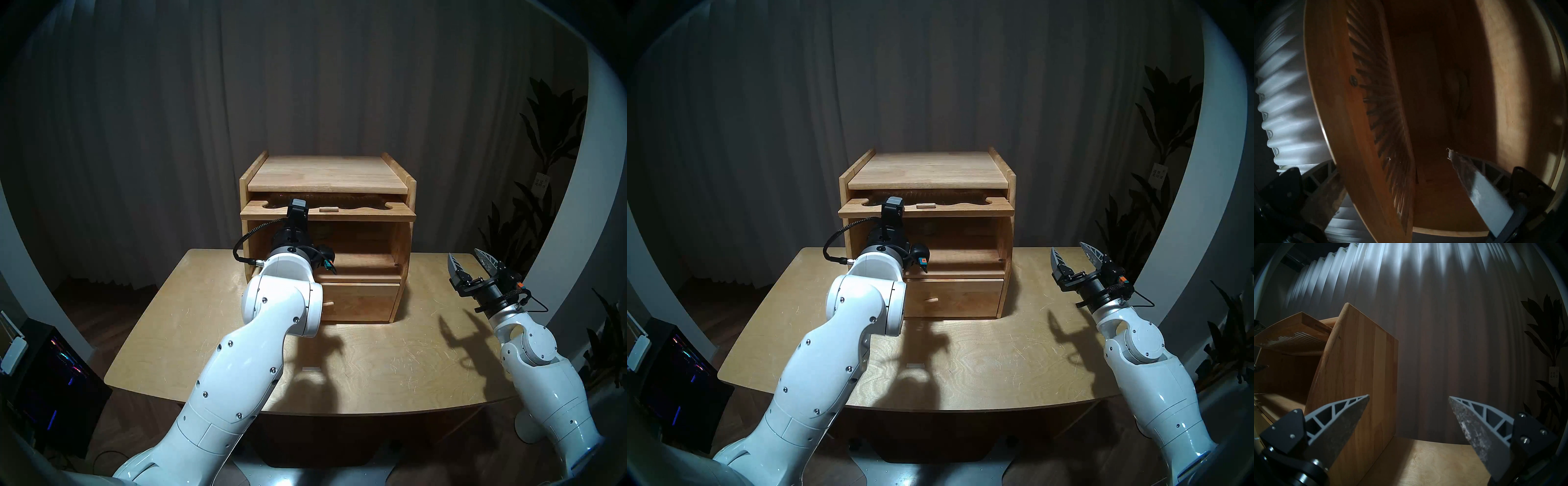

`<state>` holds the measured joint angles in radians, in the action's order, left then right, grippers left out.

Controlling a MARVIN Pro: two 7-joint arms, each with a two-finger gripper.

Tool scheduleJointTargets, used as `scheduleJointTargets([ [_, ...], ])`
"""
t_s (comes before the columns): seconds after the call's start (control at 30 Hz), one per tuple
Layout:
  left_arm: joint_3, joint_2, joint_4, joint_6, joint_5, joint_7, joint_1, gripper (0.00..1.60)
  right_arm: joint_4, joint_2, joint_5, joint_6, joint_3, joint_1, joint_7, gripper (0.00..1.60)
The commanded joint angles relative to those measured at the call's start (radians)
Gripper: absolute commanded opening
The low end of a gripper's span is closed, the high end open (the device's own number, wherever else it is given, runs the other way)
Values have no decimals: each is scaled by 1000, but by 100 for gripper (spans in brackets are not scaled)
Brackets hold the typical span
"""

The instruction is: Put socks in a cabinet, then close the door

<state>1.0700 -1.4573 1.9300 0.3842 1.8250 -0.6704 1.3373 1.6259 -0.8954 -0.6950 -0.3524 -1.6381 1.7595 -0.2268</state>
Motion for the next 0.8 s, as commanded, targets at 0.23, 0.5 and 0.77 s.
scheduleJointTargets([
  [0.23, 40, -48, -10, -59, -68, -85, -107, 125, 16, 2, 1, -10, -6, -7, -2, 160],
  [0.5, 65, -48, 0, -20, -102, -27, -45, 0, 16, 2, 2, -11, -6, -6, -2, 160],
  [0.77, 51, -23, 106, 14, -115, 25, 81, 0, 16, 2, 1, -10, -5, -7, -2, 160],
])
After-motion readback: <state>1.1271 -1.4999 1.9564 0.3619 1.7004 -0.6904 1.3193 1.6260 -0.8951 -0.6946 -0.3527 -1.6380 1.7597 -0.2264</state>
